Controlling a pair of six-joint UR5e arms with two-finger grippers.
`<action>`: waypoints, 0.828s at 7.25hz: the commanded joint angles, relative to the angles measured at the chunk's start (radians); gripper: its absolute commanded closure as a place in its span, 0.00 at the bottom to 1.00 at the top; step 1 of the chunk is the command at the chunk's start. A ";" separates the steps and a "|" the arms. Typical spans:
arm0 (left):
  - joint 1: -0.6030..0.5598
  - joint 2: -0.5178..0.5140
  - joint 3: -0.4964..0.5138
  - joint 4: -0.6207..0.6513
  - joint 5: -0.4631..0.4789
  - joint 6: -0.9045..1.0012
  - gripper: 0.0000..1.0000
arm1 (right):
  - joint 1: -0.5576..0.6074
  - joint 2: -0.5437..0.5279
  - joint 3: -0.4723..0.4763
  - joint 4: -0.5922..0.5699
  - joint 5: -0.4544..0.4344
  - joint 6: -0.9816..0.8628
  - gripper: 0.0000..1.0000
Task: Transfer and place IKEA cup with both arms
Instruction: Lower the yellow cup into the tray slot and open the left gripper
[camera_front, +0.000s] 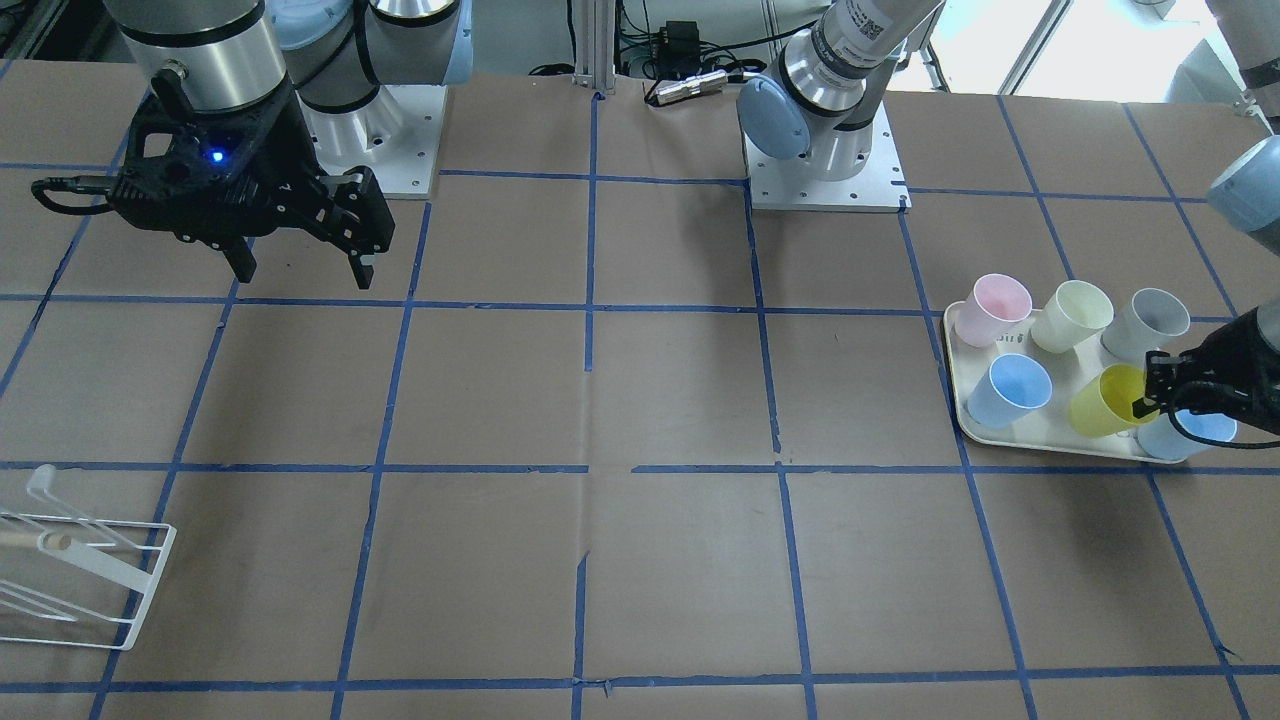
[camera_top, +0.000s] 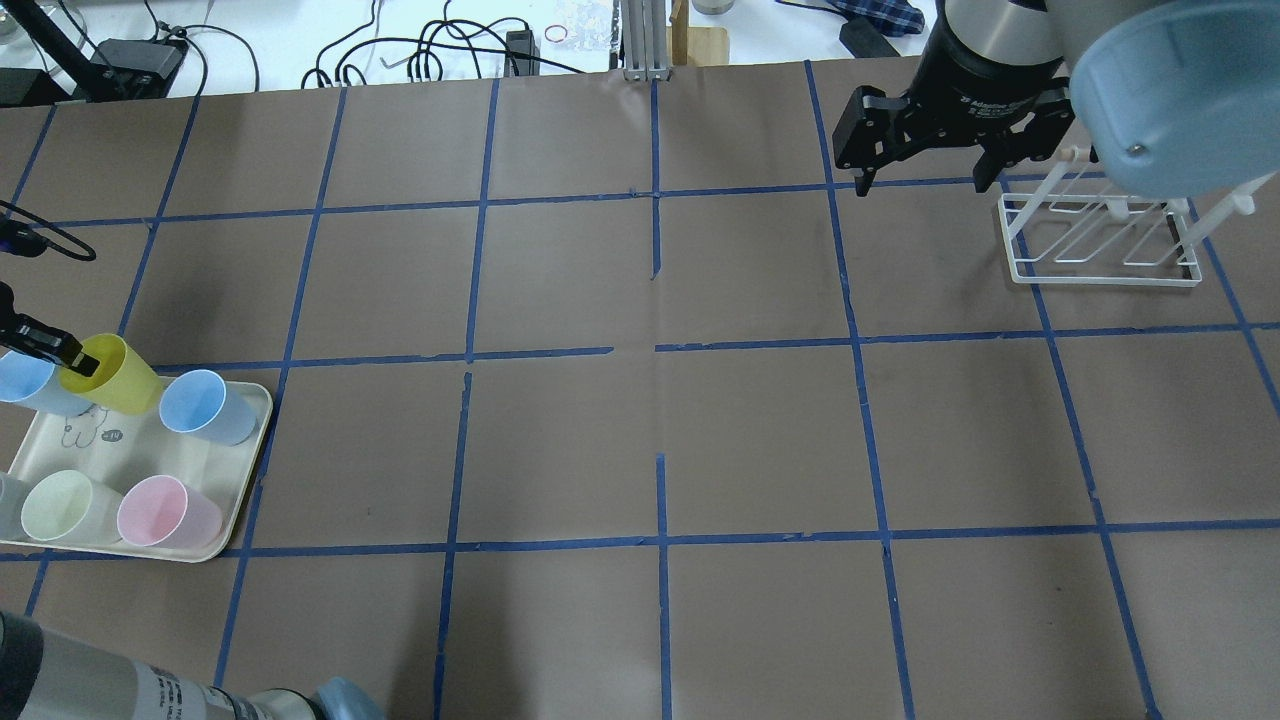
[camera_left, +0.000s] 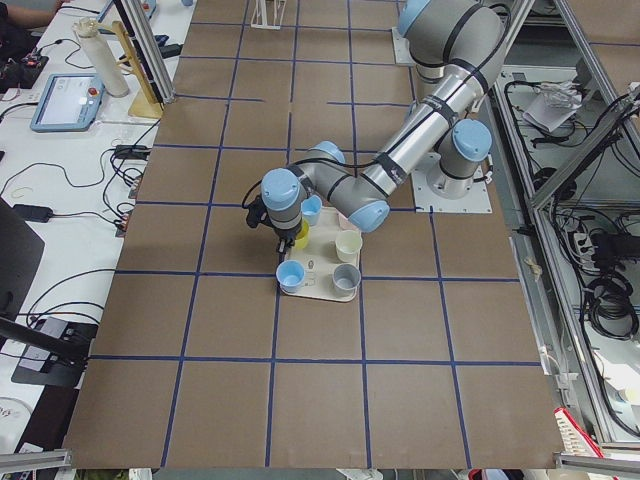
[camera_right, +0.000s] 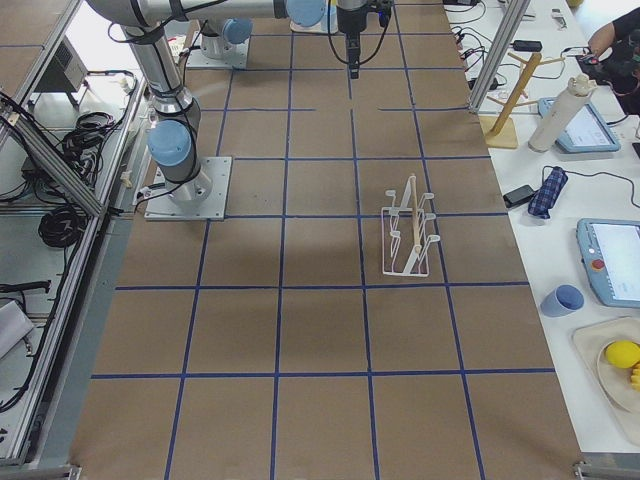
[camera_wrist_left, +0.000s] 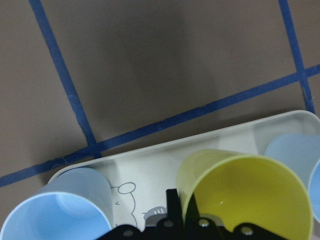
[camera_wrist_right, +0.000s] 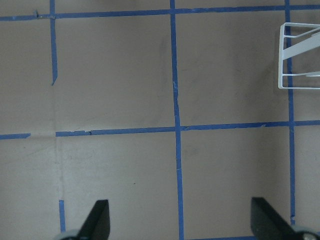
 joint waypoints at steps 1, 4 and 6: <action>0.010 -0.004 -0.013 0.008 0.000 0.002 1.00 | 0.000 -0.002 -0.001 0.016 0.008 -0.005 0.00; 0.016 -0.033 -0.013 0.018 0.000 0.002 1.00 | 0.000 -0.007 -0.007 0.060 0.014 -0.048 0.00; 0.015 -0.042 -0.012 0.021 0.000 -0.002 1.00 | 0.000 -0.008 -0.006 0.060 0.014 -0.039 0.00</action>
